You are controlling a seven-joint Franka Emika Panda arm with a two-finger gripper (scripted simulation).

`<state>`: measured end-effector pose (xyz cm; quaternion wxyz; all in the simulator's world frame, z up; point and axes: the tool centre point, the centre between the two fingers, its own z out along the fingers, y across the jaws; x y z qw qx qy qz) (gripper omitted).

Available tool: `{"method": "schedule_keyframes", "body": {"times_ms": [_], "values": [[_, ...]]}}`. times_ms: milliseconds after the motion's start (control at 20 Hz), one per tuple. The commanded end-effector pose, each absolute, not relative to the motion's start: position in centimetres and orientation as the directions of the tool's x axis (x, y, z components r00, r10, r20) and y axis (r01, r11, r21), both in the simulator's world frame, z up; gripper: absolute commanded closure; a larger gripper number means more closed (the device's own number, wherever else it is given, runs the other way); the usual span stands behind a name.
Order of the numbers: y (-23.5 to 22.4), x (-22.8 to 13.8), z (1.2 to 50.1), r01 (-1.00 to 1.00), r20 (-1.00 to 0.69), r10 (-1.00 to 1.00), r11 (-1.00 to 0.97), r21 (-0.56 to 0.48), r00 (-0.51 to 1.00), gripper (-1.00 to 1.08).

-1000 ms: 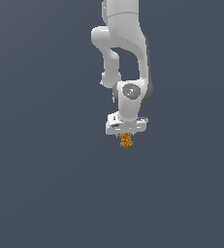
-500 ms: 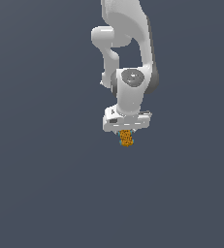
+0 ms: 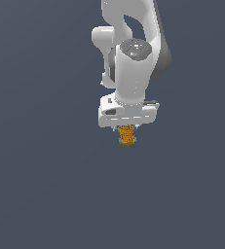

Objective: Pick up the object and move it to a goal position.

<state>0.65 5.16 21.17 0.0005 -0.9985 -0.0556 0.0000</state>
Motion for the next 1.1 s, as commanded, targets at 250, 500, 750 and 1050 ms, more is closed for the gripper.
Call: {"method": "schedule_keyframes", "body": {"times_ms": [250, 500, 750, 1050], "values": [[4.4, 3.7, 27.4, 0.111, 0.000, 0.111, -0.994, -0.001, 0.994, 1.08], [4.0, 5.4, 30.7, 0.111, 0.000, 0.111, -0.994, -0.001, 0.994, 1.08], [3.7, 6.9, 33.5, 0.111, 0.000, 0.111, -0.994, 0.000, 0.994, 1.08], [3.5, 8.3, 36.0, 0.111, 0.000, 0.111, -0.994, 0.000, 0.994, 1.08]]}}
